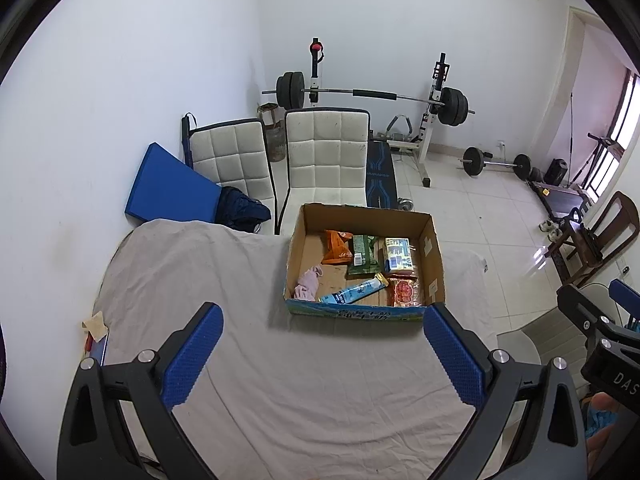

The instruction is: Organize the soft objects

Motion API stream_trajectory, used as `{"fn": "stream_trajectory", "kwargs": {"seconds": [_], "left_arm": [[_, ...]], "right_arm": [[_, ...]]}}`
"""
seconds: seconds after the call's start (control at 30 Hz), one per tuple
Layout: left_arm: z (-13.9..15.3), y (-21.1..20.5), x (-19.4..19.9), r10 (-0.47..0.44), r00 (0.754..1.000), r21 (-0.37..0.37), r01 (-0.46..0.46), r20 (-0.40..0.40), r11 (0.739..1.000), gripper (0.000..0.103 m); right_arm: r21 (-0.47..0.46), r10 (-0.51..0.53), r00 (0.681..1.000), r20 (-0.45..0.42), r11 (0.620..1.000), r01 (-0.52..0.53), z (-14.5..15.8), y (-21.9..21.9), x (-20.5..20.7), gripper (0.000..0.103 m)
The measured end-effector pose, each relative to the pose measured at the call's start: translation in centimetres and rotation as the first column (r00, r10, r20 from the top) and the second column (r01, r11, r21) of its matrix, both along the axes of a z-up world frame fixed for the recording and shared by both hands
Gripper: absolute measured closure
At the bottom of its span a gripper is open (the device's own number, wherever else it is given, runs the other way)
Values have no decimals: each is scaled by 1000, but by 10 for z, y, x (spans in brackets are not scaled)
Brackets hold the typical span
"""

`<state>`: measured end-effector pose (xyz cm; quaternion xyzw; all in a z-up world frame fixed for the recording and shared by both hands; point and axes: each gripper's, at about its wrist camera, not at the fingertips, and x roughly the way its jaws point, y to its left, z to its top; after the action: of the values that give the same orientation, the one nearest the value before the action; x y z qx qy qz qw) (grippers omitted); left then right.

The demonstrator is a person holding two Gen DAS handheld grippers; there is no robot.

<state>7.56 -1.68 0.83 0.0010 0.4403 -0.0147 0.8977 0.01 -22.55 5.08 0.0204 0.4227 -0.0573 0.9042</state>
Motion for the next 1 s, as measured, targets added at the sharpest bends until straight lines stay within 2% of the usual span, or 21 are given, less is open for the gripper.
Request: {"fn": "stream_trajectory", "kwargs": {"seconds": [1.0], "left_arm": [[-7,6,-2,35,999,2,-35,3,999,0]], "right_arm": [[1,38,999,8,999,-38,-5,-1,14,0]]}}
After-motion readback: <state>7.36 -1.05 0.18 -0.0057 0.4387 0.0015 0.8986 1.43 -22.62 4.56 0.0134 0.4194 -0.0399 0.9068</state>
